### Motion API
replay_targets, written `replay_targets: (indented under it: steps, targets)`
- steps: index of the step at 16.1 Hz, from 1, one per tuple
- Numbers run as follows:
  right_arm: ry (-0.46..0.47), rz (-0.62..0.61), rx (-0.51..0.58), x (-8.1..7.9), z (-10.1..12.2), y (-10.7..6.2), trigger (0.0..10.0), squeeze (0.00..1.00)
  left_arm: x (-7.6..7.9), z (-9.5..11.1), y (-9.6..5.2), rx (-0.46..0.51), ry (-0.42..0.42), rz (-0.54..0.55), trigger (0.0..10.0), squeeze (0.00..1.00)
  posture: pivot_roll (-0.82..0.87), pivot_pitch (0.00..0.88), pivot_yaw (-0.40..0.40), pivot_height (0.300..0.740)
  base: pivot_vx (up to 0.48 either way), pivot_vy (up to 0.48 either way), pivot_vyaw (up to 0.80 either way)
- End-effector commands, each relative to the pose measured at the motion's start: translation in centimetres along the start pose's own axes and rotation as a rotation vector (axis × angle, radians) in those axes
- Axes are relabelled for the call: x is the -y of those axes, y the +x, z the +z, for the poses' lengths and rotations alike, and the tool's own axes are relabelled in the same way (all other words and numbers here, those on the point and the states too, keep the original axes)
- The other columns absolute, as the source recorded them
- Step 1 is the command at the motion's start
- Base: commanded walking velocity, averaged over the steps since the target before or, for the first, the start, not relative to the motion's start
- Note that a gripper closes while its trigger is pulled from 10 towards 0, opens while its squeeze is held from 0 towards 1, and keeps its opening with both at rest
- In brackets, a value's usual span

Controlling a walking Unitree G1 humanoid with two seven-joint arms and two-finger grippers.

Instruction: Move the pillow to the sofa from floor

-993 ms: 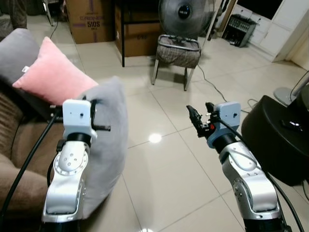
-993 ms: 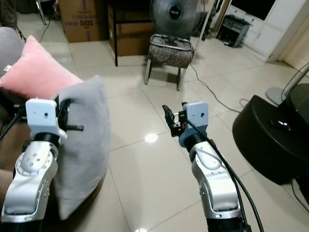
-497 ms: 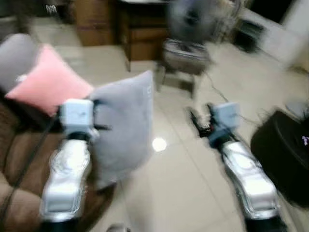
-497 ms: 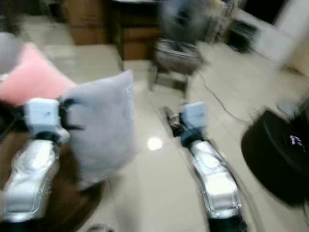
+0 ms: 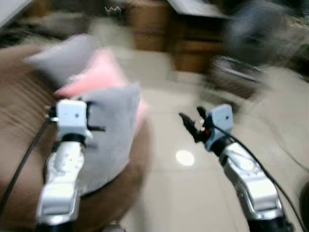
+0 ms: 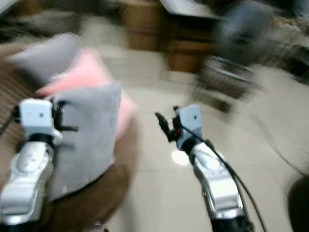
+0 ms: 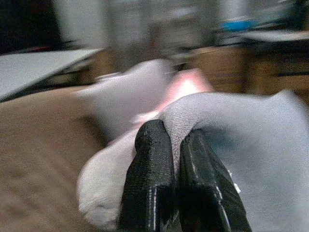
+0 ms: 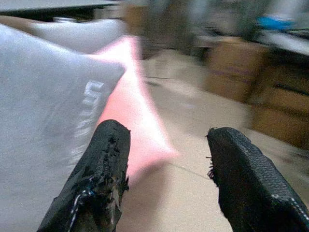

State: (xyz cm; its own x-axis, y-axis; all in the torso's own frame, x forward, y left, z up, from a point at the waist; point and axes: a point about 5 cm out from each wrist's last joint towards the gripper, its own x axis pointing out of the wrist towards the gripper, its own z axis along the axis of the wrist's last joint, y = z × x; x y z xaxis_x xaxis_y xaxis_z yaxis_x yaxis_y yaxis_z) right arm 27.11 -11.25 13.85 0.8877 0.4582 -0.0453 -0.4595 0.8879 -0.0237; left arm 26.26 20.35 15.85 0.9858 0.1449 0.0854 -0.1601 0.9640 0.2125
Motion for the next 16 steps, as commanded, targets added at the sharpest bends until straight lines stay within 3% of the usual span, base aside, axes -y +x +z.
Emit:
replay_targets:
  steps: [1, 3, 9, 16]
  targets:
    - [0.003, -0.001, 0.0, 0.42, 0.12, -0.35, 10.0, 0.0, 0.44, 1.57, -0.06, 0.077, -0.012, -0.016, 10.0, 0.0, 0.11, 0.0, -0.095, 0.74, 0.0, 0.0, 0.8]
    - [0.046, 0.001, -0.008, 0.34, -0.29, -0.71, 10.0, 0.0, 0.76, 1.44, -0.4, 0.072, -0.017, -0.037, 10.0, 0.0, 0.12, 0.0, -0.094, 0.74, 0.0, 0.0, 0.0]
    - [0.002, -0.013, -0.01, 0.52, -0.39, -0.78, 10.0, 0.0, 0.94, 1.48, -0.36, 0.069, -0.003, -0.061, 10.0, 0.0, 0.12, 0.0, -0.085, 0.74, 0.0, 0.0, 0.07]
    - [0.036, -0.079, -0.01, 1.12, -0.64, -1.08, 10.0, 0.0, 1.24, 1.67, 0.06, 0.073, 0.004, -0.082, 10.0, 0.0, 0.1, 0.0, -0.065, 0.74, 0.0, 0.0, 0.08]
